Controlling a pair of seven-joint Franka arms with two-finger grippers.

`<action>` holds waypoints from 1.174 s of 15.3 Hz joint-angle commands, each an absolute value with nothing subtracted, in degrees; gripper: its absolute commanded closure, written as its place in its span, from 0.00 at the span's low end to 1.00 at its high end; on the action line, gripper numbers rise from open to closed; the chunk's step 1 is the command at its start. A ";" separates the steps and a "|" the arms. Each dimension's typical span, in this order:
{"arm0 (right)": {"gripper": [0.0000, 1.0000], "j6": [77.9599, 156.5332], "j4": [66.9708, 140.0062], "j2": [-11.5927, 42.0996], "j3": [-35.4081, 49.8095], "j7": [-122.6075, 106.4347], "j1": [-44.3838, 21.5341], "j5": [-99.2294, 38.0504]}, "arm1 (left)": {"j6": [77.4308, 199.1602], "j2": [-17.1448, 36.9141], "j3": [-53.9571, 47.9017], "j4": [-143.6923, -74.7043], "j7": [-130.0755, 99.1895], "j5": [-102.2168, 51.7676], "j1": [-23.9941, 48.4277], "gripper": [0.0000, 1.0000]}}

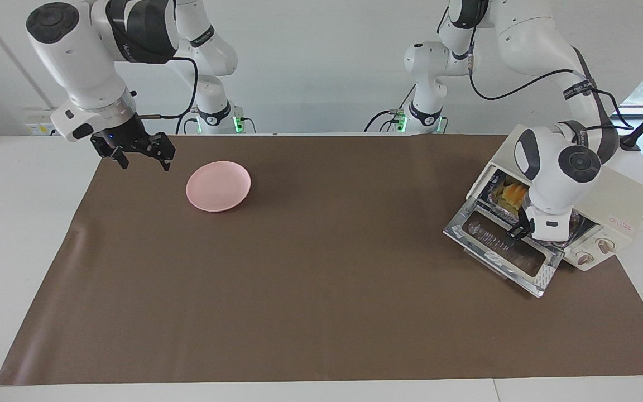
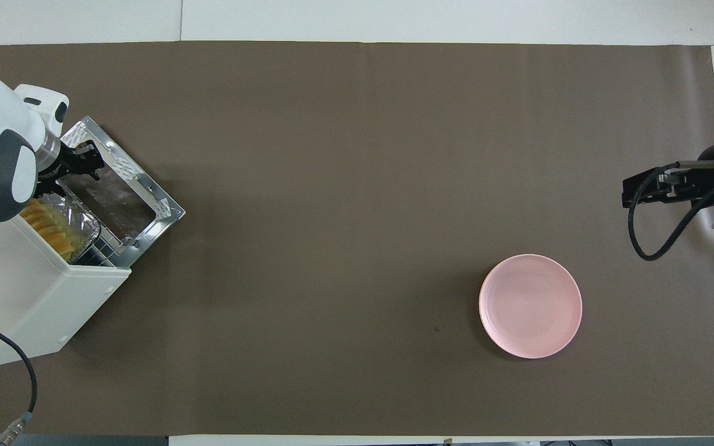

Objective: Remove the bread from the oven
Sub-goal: 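Reach the left gripper into the oven and grasp the foil tray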

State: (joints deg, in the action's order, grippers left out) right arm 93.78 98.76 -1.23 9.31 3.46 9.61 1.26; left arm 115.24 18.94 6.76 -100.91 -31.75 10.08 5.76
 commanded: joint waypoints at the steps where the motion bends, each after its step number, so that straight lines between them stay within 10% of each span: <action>1: 0.00 93.34 99.67 -2.37 9.76 2.37 10.20 1.76 | 115.93 17.84 6.68 -102.57 -32.43 11.69 5.71 0.51; 5: 0.00 93.34 99.67 -2.37 9.76 2.37 10.20 1.76 | 114.61 17.67 6.59 -102.57 -31.99 12.91 5.71 1.00; 18: 0.00 93.34 99.67 -2.37 9.76 2.37 10.20 1.76 | 109.43 26.97 6.41 -82.29 -30.85 9.76 15.18 1.00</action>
